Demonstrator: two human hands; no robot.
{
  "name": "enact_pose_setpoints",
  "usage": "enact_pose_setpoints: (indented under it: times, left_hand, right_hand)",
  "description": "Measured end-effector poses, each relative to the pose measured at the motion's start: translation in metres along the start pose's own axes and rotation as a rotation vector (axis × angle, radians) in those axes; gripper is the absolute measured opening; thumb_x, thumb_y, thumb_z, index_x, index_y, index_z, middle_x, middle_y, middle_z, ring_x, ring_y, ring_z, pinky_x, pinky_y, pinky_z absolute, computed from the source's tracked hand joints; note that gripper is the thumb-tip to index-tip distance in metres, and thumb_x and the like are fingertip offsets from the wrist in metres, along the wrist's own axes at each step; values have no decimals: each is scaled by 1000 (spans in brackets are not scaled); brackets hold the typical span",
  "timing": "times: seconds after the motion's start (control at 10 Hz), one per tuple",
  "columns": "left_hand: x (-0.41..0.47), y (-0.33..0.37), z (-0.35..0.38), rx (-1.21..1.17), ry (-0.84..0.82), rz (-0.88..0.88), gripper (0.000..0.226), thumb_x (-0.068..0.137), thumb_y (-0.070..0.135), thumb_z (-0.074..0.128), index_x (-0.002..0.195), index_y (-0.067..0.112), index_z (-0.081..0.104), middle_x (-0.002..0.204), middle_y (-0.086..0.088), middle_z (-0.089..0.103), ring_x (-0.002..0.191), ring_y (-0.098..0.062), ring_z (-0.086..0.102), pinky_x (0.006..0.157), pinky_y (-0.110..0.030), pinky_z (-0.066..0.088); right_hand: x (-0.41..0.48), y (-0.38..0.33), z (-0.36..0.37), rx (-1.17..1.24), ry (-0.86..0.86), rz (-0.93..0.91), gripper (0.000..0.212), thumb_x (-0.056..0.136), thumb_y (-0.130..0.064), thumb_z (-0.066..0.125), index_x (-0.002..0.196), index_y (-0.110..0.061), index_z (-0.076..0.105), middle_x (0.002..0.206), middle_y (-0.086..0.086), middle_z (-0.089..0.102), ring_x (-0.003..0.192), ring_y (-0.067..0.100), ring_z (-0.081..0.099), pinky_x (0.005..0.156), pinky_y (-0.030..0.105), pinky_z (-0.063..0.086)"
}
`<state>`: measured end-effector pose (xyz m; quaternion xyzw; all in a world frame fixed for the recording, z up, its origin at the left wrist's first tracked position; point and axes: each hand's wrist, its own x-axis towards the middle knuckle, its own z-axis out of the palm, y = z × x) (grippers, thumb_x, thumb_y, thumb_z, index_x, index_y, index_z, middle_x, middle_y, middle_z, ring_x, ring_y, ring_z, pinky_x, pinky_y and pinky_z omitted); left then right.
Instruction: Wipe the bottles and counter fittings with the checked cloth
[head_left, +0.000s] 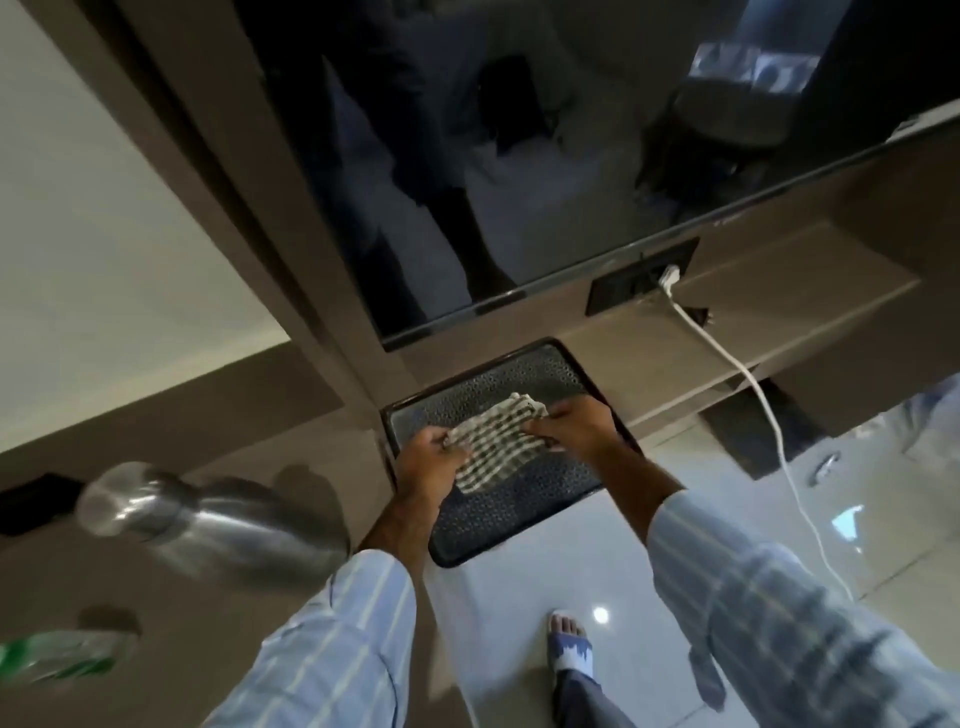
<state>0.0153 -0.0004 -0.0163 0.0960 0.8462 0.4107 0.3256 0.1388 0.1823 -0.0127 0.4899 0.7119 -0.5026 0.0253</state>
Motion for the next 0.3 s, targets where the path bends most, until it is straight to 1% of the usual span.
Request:
enact_pose_setpoints:
  times: [0.1,0.2,0.3]
  left_hand:
    - [34,-25,13,33,18,-46,37,83,15,78,117,8,65,112,-12,72,102,-30,68,94,-44,56]
    - [40,-29,16,40,8,-13,41,87,11,74,127,9,61,125,-15,68,111,-30,66,98,-41,53]
    - [32,-25,7,83,-39,52,56,92,11,68,144,11,46,145,-13,53,130,-31,54,107,-40,45]
  right_hand:
    - [33,21,35,-126,18,-43,42,76,-43,82,82,-1,76,82,14,75,81,26,70,70,34,49]
    - [41,26,45,-157,-9,-53,41,82,-41,78,94,-2,77,90,12,73,87,25,68,70,28,43]
    - [30,18,45,-194,97,-129,48,86,-50,69,102,-5,72,100,14,73,96,30,69,73,28,45]
